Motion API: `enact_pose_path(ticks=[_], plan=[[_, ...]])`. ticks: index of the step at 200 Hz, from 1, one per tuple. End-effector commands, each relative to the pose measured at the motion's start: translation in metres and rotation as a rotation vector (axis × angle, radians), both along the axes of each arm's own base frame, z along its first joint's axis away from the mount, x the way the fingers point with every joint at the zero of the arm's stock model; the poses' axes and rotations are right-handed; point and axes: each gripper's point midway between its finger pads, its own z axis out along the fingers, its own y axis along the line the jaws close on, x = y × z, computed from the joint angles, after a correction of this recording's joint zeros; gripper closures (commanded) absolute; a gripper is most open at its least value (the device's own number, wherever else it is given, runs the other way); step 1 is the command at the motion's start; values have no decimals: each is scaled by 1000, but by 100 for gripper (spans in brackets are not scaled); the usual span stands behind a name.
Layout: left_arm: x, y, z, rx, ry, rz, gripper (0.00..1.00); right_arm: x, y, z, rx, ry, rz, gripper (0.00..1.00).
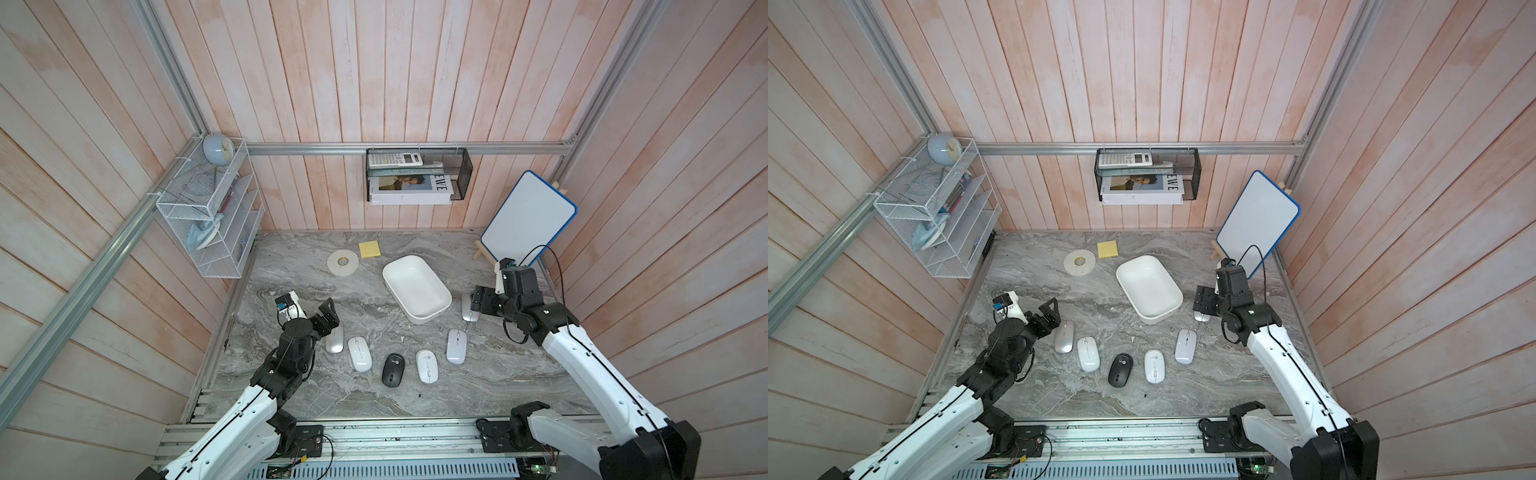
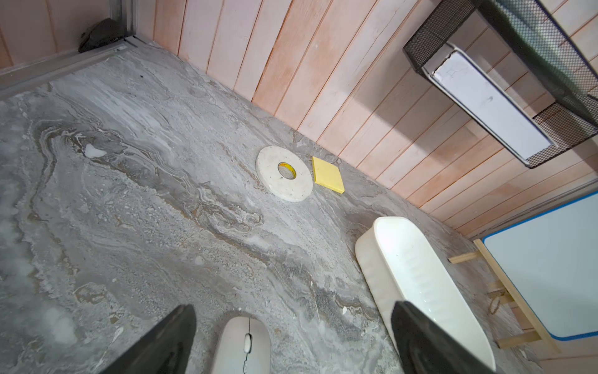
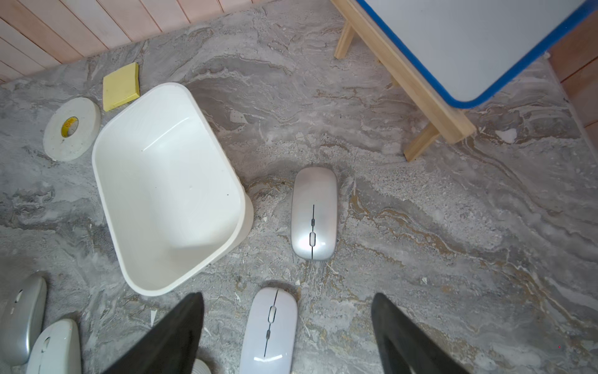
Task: Take out the mouse from the storage box
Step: Reset both arms
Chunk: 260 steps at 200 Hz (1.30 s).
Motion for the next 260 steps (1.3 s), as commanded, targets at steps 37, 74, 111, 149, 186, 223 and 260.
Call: enact_pose_path(ticks=[37,74,111,149,186,223,260], plan=[[8,40,28,134,-64,221,0,-11,0,27,58,-158,6,3],[17,64,51,323,-142,361,0,0,-18,44,-34,-235,-55,3],[39,93,40,457,-112,438,0,9,-27,43,-94,-368,-62,2],[61,115,-2,564,-38,441,0,15,-38,14,-217,-387,-60,2],[61,128,-23,593,-88,450,0,20,-58,1,-315,-408,-147,2],[91,114,-52,597,-72,285,0,30,-64,-19,-379,-442,-165,2],[96,134,-57,511,-18,313,0,42,-67,-40,-469,-451,-157,3]])
